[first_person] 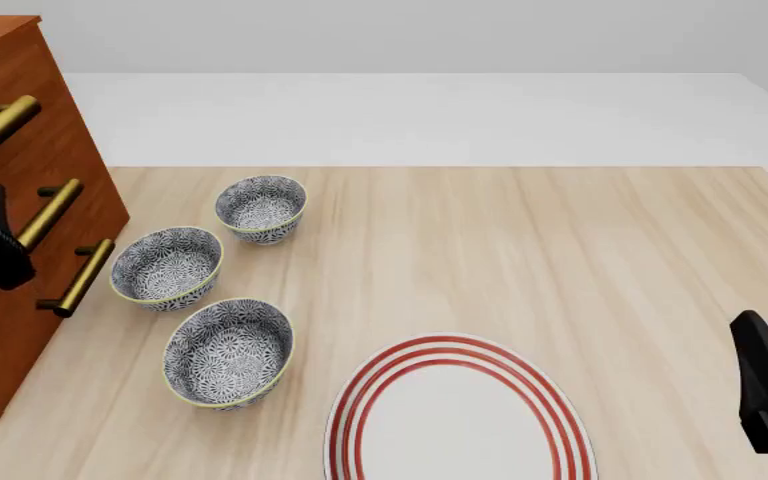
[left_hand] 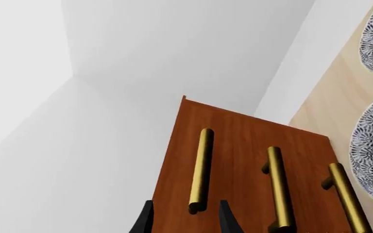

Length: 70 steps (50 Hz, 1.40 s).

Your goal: Open the top drawer of the cabinet.

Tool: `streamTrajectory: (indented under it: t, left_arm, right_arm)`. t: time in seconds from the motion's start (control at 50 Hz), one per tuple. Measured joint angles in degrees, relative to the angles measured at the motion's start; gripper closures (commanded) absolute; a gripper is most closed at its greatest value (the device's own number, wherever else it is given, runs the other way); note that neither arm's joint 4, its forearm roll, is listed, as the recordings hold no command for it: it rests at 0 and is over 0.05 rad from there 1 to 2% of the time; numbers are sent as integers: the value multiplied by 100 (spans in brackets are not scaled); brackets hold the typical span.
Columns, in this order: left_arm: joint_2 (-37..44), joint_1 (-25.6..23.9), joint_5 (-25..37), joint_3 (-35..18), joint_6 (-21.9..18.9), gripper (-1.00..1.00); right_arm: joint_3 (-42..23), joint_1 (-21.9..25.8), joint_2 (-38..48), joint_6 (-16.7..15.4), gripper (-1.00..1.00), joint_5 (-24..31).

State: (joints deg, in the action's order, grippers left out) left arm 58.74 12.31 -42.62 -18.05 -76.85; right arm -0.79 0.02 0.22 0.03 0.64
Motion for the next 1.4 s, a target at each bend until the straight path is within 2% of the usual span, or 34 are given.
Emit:
streamTrajectory:
  t: [0.62, 1.4]
  left_arm:
    - [329, 133, 106, -273, -9, -100]
    - [944, 45, -135, -551, -128, -100]
  right_arm:
    - [0, 0, 0, 0, -100, 0]
    - [0, 0, 0, 0, -100, 0]
